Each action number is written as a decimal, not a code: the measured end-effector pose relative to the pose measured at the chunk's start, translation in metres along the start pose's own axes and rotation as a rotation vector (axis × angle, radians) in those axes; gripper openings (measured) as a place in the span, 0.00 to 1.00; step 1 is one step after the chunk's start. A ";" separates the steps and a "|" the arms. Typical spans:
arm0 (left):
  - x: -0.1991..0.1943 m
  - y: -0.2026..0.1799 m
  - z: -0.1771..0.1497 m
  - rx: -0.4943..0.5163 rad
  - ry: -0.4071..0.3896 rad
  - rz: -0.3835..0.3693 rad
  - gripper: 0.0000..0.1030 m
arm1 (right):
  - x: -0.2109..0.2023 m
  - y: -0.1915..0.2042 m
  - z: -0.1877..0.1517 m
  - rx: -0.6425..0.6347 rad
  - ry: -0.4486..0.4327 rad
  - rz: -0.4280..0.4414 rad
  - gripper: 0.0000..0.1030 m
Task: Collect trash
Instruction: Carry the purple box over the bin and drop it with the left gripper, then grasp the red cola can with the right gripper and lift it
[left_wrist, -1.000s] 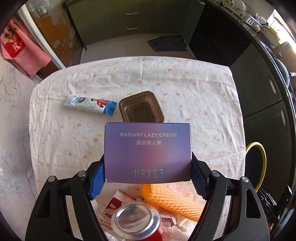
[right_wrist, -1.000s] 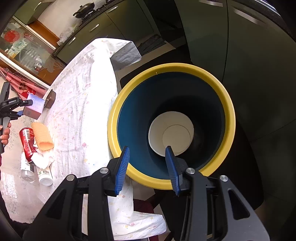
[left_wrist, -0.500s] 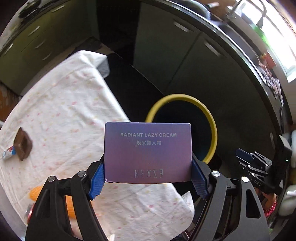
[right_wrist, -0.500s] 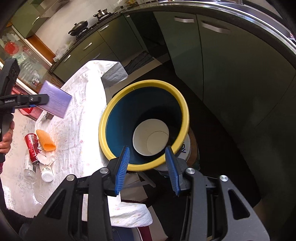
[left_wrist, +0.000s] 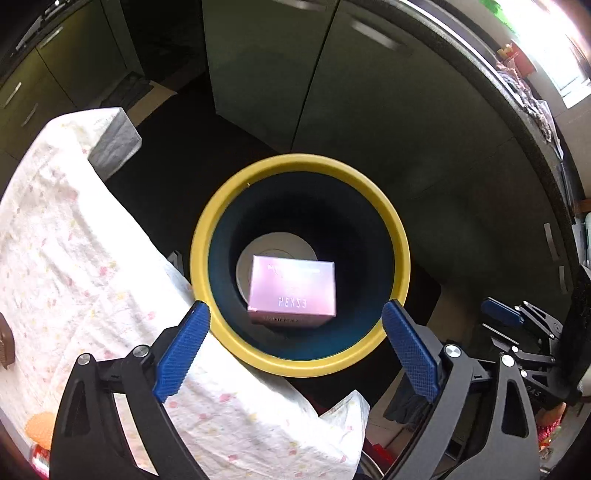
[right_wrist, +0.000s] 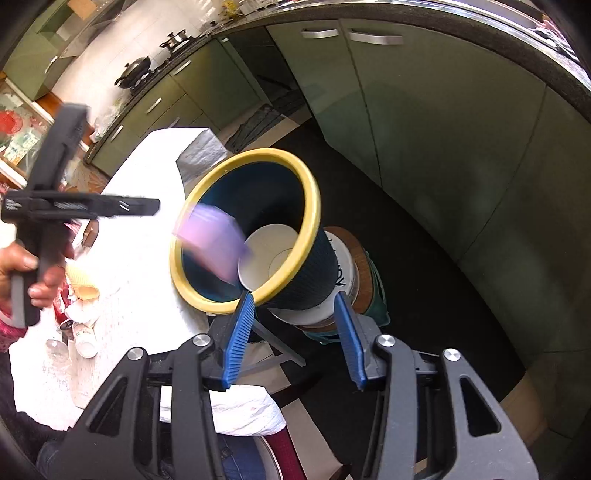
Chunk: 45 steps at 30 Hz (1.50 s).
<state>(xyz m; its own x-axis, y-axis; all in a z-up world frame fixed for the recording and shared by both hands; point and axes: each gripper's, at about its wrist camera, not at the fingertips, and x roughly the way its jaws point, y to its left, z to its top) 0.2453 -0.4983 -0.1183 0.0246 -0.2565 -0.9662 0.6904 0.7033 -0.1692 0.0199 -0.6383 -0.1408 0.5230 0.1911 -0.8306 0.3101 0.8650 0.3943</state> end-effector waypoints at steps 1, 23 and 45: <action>-0.013 0.003 -0.004 0.003 -0.020 -0.002 0.92 | 0.002 0.003 0.001 -0.008 0.002 0.003 0.43; -0.274 0.231 -0.316 -0.365 -0.587 0.195 0.95 | 0.066 0.297 -0.023 -0.579 0.199 0.263 0.44; -0.209 0.349 -0.457 -0.608 -0.535 0.222 0.95 | 0.175 0.485 -0.049 -0.763 0.439 0.223 0.58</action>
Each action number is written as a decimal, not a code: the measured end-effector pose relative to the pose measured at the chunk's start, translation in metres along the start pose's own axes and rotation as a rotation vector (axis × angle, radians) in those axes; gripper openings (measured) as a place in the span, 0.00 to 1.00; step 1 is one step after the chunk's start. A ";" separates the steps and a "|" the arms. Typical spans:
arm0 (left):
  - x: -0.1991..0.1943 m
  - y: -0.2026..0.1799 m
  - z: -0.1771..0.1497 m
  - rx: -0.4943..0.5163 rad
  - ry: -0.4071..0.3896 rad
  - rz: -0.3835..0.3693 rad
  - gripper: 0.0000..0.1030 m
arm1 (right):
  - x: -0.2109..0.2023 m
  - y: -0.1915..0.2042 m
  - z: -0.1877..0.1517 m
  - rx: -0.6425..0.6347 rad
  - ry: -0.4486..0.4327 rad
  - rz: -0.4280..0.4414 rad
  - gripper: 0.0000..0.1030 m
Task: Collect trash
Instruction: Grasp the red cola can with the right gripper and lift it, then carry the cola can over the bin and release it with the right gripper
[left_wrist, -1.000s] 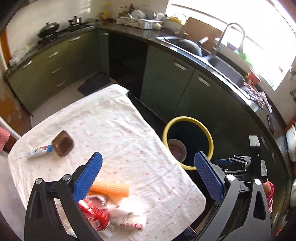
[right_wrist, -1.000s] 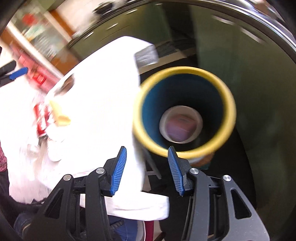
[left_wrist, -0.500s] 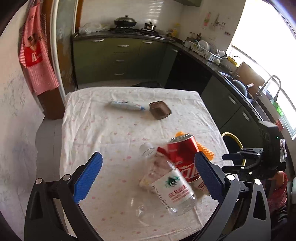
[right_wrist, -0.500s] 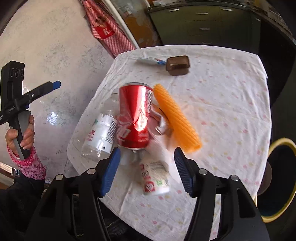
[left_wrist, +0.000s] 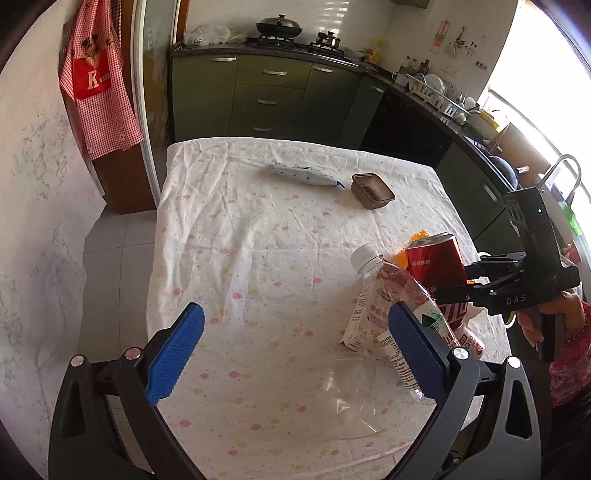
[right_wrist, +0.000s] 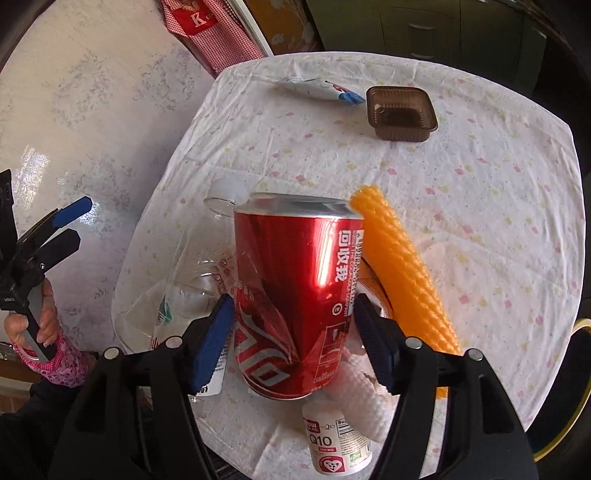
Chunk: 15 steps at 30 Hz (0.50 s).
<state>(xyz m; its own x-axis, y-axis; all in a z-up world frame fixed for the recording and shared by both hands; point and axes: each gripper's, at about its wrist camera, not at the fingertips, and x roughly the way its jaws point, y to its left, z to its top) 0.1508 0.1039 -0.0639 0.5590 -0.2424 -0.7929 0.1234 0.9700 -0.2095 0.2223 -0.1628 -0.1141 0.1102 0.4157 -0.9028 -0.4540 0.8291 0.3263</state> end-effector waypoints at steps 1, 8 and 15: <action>0.001 -0.001 -0.001 0.005 0.001 -0.001 0.95 | 0.002 0.001 0.001 -0.001 0.003 -0.003 0.52; 0.007 -0.005 -0.003 0.023 0.020 -0.008 0.95 | -0.018 0.009 -0.002 -0.025 -0.073 -0.037 0.36; 0.011 -0.013 0.001 0.035 0.026 0.001 0.95 | -0.080 0.003 -0.022 -0.033 -0.194 -0.064 0.36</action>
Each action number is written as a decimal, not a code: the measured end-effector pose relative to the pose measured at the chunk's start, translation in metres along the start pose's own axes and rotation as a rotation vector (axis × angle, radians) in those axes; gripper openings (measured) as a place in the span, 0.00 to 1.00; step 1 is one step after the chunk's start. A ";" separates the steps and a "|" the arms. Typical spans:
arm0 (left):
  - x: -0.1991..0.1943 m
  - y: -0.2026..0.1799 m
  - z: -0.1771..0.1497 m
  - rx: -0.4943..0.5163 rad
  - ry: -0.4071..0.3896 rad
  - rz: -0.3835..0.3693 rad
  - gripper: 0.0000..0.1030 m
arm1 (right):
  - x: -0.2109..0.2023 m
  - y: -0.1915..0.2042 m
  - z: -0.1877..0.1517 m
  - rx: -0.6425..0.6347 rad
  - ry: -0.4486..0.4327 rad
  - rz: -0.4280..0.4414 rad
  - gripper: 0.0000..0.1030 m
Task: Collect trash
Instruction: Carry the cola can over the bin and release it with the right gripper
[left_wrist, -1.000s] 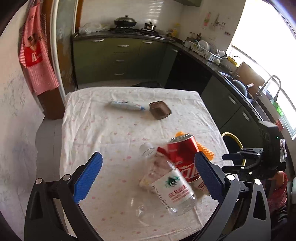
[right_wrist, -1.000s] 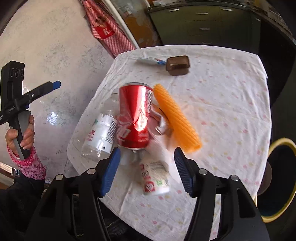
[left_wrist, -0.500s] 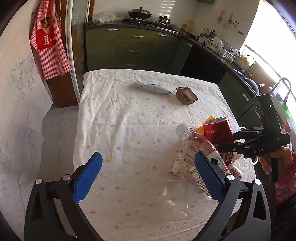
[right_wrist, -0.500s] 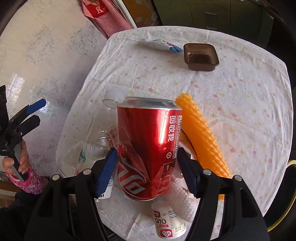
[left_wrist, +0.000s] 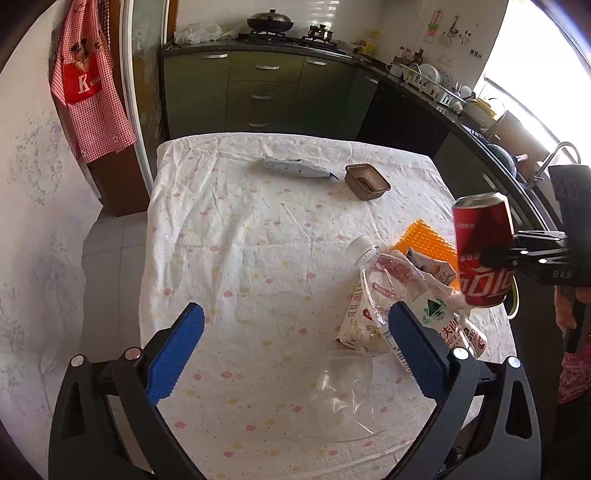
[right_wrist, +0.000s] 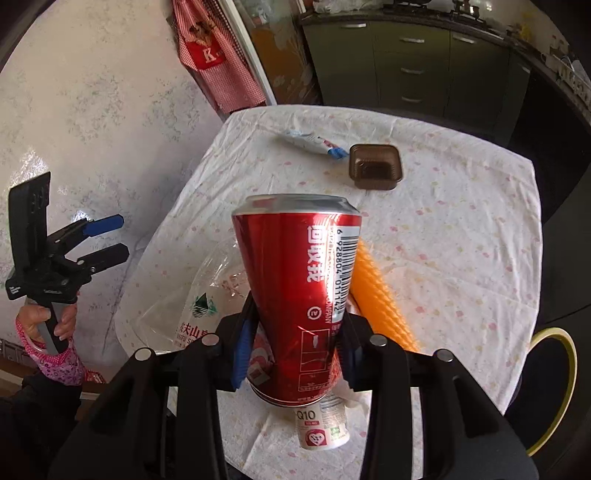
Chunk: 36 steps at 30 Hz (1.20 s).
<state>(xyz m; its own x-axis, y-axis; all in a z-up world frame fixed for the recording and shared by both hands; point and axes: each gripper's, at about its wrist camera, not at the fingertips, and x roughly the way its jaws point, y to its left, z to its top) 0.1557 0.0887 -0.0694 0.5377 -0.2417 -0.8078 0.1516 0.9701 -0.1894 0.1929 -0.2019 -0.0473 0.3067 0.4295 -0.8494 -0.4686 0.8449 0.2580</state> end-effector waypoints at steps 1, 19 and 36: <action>0.001 -0.002 0.000 0.006 0.003 0.000 0.95 | -0.012 -0.009 -0.003 0.016 -0.026 -0.019 0.36; 0.021 -0.058 0.020 0.105 0.044 0.029 0.95 | -0.035 -0.289 -0.147 0.533 0.071 -0.509 0.36; 0.043 -0.112 0.095 0.408 0.012 -0.167 0.95 | -0.042 -0.294 -0.156 0.573 -0.027 -0.464 0.53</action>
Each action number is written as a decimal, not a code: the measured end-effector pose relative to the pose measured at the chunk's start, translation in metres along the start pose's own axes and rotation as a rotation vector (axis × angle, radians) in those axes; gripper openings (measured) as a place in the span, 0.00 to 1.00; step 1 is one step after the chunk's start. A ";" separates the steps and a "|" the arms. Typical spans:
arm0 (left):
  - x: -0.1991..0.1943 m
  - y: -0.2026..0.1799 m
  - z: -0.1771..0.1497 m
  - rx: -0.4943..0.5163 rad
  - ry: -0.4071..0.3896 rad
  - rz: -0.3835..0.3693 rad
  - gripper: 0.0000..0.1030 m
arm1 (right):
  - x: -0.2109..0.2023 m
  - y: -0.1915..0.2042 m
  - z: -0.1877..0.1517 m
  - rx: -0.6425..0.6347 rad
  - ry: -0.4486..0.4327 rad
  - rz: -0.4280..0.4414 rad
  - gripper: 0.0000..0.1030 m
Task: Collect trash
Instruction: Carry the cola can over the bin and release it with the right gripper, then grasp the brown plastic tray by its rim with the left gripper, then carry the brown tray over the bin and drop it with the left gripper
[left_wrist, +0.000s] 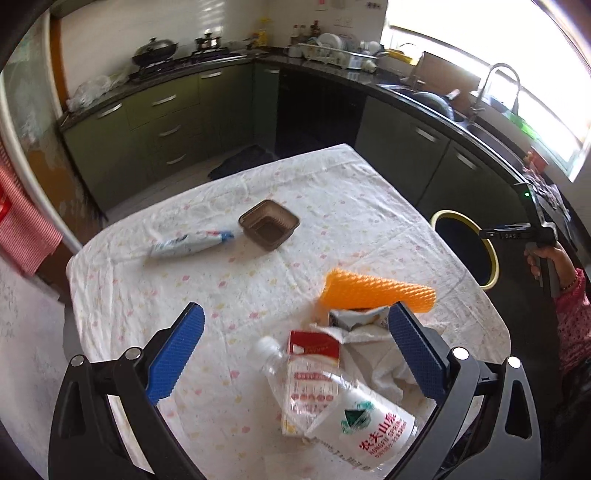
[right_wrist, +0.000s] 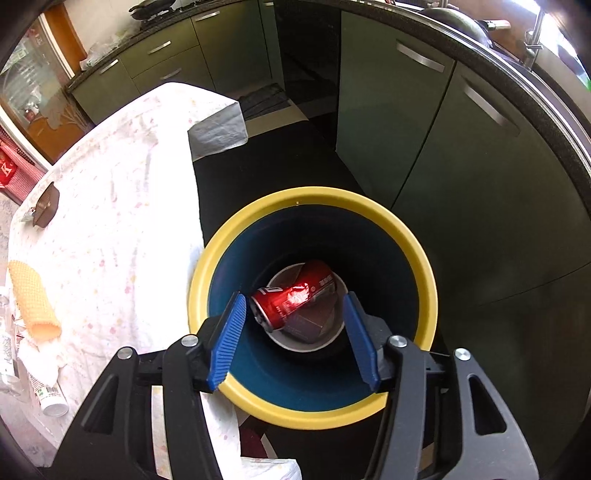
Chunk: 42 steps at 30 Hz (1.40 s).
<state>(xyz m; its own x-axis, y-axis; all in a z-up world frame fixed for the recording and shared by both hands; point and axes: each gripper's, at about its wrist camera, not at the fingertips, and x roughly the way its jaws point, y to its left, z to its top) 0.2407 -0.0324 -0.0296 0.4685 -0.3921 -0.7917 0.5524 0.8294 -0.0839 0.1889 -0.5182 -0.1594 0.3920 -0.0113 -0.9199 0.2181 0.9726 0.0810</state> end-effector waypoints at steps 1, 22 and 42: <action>0.004 0.001 0.010 0.045 -0.005 -0.036 0.95 | -0.001 0.002 0.000 -0.004 0.001 0.001 0.53; 0.207 0.041 0.107 0.463 0.227 -0.112 0.85 | 0.010 0.065 0.019 -0.099 0.063 -0.015 0.54; 0.185 0.035 0.115 0.403 0.228 -0.154 0.05 | -0.010 0.064 0.008 -0.108 0.024 0.021 0.54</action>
<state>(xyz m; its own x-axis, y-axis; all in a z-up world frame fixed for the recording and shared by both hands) 0.4265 -0.1220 -0.1095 0.2225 -0.3640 -0.9044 0.8475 0.5307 -0.0051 0.2064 -0.4581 -0.1423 0.3738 0.0139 -0.9274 0.1115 0.9920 0.0598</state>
